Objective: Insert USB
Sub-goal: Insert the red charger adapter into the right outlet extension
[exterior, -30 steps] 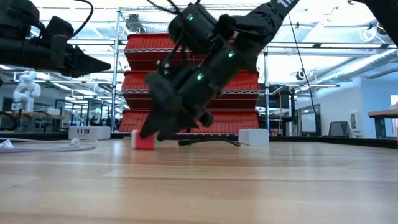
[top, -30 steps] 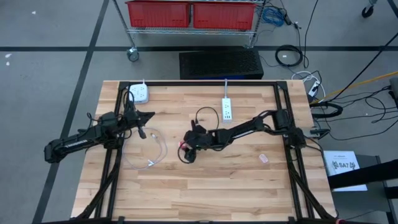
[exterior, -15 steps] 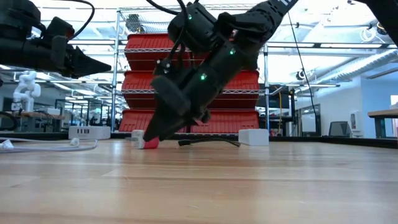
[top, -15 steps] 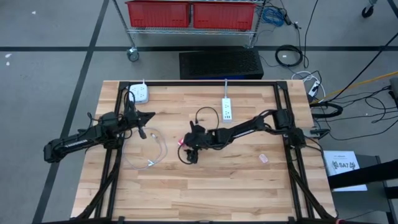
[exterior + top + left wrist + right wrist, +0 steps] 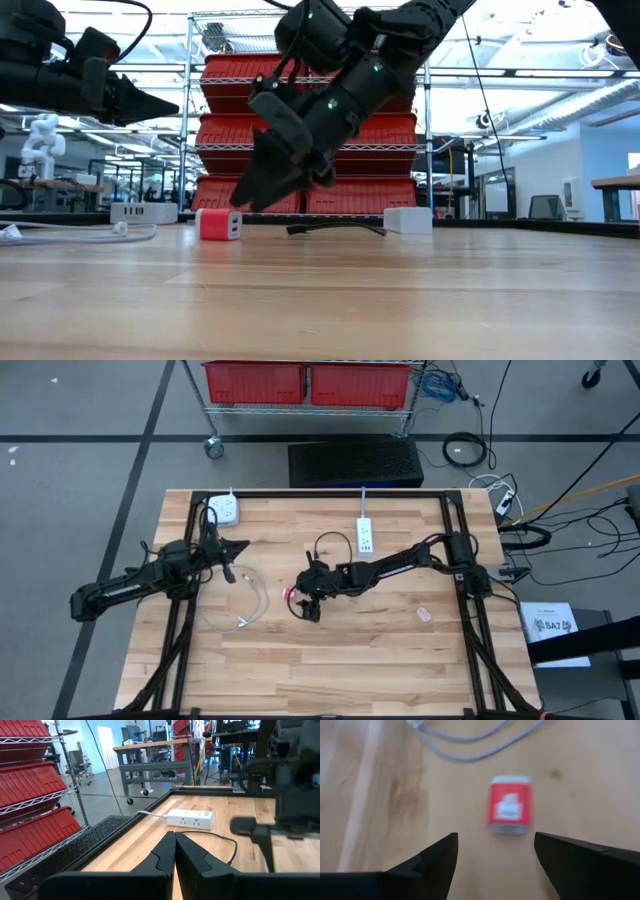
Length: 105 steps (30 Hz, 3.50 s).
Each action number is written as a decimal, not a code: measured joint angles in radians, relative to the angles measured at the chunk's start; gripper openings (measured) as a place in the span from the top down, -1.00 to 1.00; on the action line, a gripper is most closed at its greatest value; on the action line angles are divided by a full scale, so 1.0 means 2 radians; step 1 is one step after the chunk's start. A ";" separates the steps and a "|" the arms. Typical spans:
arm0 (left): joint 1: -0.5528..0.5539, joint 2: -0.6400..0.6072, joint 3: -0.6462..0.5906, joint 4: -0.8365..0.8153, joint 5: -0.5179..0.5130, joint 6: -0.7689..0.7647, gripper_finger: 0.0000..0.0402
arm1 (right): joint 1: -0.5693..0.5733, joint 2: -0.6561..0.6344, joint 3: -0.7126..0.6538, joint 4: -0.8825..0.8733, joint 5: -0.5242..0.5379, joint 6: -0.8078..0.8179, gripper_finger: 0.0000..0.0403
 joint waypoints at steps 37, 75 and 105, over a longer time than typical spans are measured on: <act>0.000 0.001 0.000 0.000 0.000 0.000 0.91 | -0.006 0.035 0.000 0.068 0.002 0.005 -0.33; 0.000 0.006 0.000 0.000 0.000 0.000 0.91 | -0.035 0.052 0.288 -0.435 0.009 -0.055 0.43; 0.000 0.009 0.000 -0.001 0.007 0.000 0.91 | -0.217 0.020 0.323 -0.776 0.035 -0.256 0.43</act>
